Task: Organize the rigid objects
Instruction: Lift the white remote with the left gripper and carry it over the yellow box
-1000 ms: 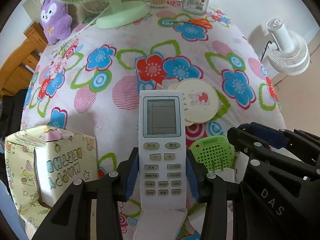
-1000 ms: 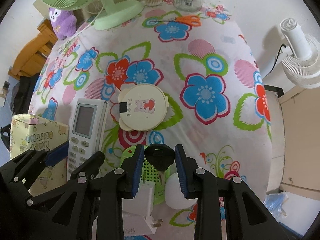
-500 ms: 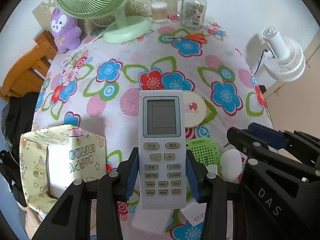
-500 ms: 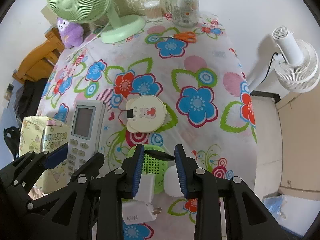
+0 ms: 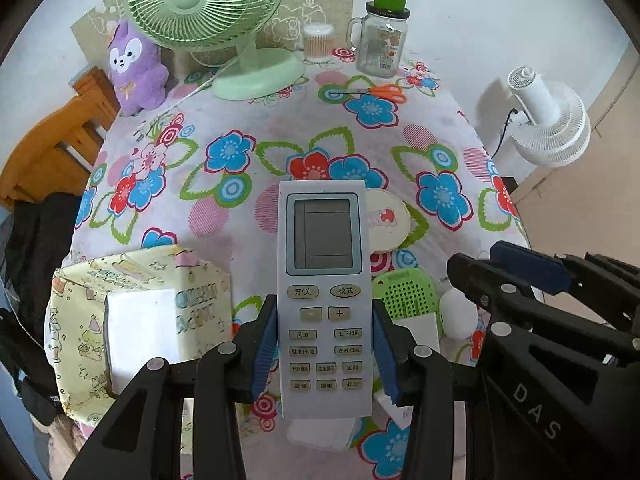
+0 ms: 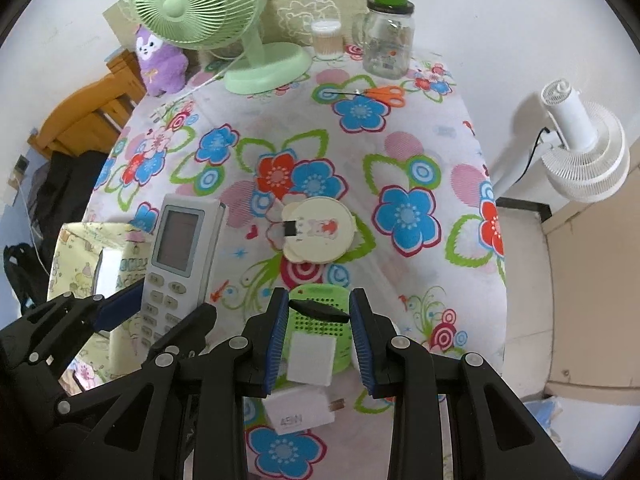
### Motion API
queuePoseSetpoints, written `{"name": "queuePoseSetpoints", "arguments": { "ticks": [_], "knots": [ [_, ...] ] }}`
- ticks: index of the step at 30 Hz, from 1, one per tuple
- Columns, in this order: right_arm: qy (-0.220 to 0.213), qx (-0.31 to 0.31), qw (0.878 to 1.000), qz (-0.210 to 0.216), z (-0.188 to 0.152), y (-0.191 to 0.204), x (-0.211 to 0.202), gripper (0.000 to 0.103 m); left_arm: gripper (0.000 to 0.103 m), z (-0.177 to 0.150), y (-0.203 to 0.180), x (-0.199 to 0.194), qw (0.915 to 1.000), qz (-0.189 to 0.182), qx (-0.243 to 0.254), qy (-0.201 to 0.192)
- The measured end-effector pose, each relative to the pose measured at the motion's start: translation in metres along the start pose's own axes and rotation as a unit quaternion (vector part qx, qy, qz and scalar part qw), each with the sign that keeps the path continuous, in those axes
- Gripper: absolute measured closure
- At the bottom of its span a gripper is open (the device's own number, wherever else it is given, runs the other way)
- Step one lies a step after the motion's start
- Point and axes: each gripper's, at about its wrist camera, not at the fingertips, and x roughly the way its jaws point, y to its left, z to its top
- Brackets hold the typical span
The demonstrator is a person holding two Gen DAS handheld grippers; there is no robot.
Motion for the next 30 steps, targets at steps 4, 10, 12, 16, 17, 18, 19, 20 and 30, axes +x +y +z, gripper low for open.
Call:
{"name": "queuePoseSetpoints", "arguments": {
  "ticks": [4, 10, 12, 16, 17, 18, 19, 20, 30],
  "knots": [
    [-0.006, -0.01, 1.0, -0.014, -0.001, 0.016, -0.006, 0.068, 0.058, -0.004, 0.011, -0.007, 1.0, -0.004, 0.009, -0.003],
    [-0.009, -0.002, 1.0, -0.015, -0.004, 0.043, -0.011, 0.068, 0.058, -0.011, 0.035, -0.017, 0.9998, -0.002, 0.018, -0.01],
    [-0.01, -0.003, 1.0, -0.015, -0.004, 0.052, -0.013, 0.068, 0.058, -0.014, 0.045, -0.019, 0.9998, -0.005, 0.018, -0.009],
    [-0.013, -0.004, 1.0, -0.016, -0.004, 0.07, -0.014, 0.068, 0.058, -0.018, 0.061, -0.024, 0.9997, -0.006, 0.018, -0.013],
    [-0.013, -0.003, 1.0, -0.016, -0.005, 0.074, -0.013, 0.068, 0.058, -0.019, 0.065, -0.024, 0.9997, -0.006, 0.019, -0.013],
    [-0.013, -0.002, 1.0, -0.015, -0.005, 0.078, -0.013, 0.068, 0.058, -0.02, 0.069, -0.025, 0.9997, -0.006, 0.021, -0.014],
    [-0.013, -0.001, 1.0, -0.015, -0.005, 0.083, -0.013, 0.068, 0.058, -0.021, 0.072, -0.025, 0.9996, -0.005, 0.022, -0.014],
    [-0.013, 0.0, 1.0, -0.014, -0.005, 0.086, -0.012, 0.068, 0.058, -0.021, 0.075, -0.026, 0.9996, -0.005, 0.023, -0.015],
    [-0.013, -0.002, 1.0, -0.012, 0.0, 0.124, -0.005, 0.068, 0.058, -0.023, 0.112, -0.024, 0.9996, -0.008, 0.025, -0.013]
  ]
}}
